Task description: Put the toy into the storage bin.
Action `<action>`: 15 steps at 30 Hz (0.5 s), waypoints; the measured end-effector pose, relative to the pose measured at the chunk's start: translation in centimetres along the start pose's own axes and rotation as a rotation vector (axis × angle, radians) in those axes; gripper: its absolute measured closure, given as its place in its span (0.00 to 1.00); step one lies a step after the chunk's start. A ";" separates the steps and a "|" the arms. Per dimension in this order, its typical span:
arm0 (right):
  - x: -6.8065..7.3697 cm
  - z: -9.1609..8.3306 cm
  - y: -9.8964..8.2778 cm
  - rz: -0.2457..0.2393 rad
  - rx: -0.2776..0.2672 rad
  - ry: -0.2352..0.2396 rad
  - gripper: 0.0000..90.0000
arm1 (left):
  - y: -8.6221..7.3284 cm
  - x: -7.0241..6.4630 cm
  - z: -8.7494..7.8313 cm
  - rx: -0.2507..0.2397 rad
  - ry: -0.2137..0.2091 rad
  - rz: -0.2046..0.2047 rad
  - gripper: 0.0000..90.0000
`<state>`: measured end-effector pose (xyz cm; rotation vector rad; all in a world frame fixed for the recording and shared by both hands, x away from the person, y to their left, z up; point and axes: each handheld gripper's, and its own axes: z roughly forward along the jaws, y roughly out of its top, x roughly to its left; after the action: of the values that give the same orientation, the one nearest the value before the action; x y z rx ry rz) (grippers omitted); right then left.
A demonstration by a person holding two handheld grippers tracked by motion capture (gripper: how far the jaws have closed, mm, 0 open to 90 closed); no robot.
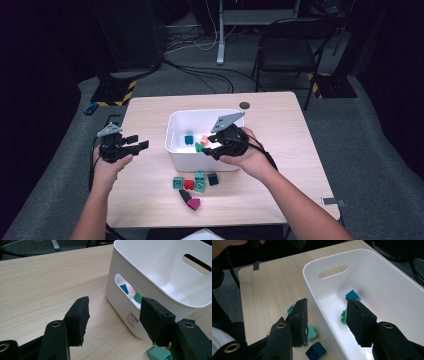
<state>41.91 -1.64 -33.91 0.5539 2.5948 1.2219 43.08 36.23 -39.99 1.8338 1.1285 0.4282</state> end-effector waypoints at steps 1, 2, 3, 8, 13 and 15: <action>0.1 -0.1 -0.2 -0.010 -0.001 0.000 0.57 | 0.0 0.0 0.0 0.001 -0.001 0.002 0.45; 0.4 -0.3 -0.4 -0.014 -0.003 -0.001 0.57 | 0.0 0.0 -0.1 0.002 -0.002 0.003 0.45; 0.7 -0.4 -0.6 -0.012 -0.006 0.003 0.57 | 0.0 0.0 -0.1 -0.001 0.000 0.002 0.45; 1.9 -0.6 -2.0 -0.013 -0.013 0.006 0.57 | 0.0 0.0 -0.2 -0.001 0.000 -0.003 0.45; 2.8 0.5 -3.8 -0.014 -0.002 0.006 0.57 | -0.1 0.0 -0.1 0.003 0.001 -0.002 0.45; 3.0 0.9 -4.4 -0.012 0.015 0.006 0.57 | -0.1 0.0 0.0 0.003 0.001 0.000 0.45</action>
<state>38.48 -2.28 -37.99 0.5382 2.6099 1.2036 43.02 36.21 -40.08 1.8369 1.1304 0.4279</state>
